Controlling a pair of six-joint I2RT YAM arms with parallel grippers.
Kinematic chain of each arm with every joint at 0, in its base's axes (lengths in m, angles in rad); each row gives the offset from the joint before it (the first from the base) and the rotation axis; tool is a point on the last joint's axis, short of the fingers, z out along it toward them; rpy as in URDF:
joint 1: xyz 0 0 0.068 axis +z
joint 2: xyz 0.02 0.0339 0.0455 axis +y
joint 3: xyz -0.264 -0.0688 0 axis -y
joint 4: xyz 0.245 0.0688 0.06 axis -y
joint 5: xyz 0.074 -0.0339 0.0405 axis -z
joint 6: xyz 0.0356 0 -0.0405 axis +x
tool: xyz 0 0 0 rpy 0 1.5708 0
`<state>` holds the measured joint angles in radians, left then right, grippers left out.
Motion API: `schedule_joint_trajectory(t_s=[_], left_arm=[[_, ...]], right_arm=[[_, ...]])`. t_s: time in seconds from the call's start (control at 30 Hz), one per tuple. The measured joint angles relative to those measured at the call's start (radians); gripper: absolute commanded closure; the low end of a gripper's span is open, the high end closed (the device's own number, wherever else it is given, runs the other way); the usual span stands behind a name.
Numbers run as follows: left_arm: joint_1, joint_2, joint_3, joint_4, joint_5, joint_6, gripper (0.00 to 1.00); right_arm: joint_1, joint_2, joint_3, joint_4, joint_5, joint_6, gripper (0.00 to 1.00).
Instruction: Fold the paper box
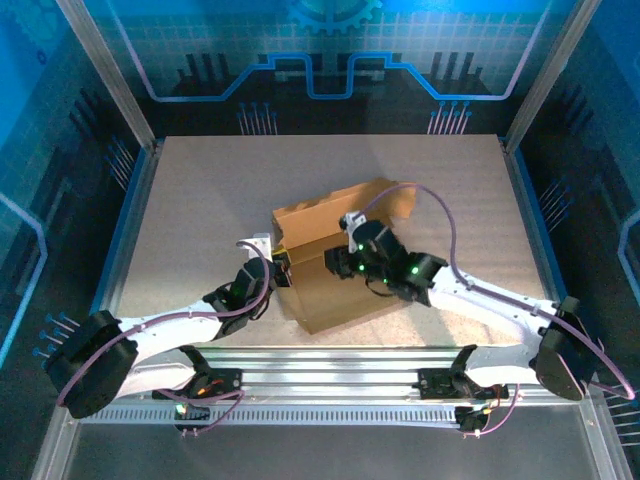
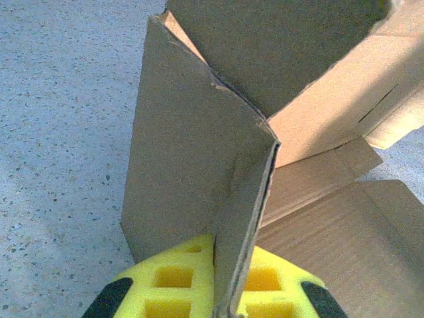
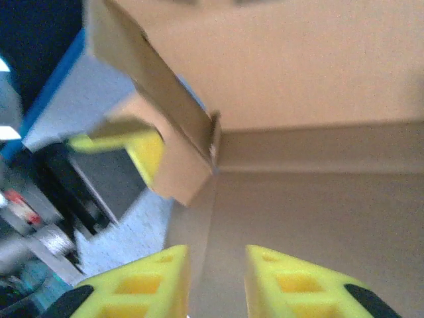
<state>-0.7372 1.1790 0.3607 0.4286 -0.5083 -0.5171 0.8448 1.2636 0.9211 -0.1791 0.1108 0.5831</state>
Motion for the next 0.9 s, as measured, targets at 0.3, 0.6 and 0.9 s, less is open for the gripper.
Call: schedule_joint_trajectory(t_s=[0.3, 0.6, 0.9], left_arm=[[-0.001, 0.003, 0.0, 0.0, 0.0, -0.001, 0.94], [-0.001, -0.001, 0.001, -0.003, 0.0, -0.006, 0.94], [-0.001, -0.022, -0.003, -0.027, 0.0, -0.007, 0.94]], right_arm=[[-0.043, 0.18, 0.34, -0.135, -0.187, -0.174, 0.54], [-0.048, 0.415, 0.653, -0.289, -0.166, -0.307, 0.49], [-0.085, 0.641, 0.911, -0.354, -0.118, -0.368, 0.5]])
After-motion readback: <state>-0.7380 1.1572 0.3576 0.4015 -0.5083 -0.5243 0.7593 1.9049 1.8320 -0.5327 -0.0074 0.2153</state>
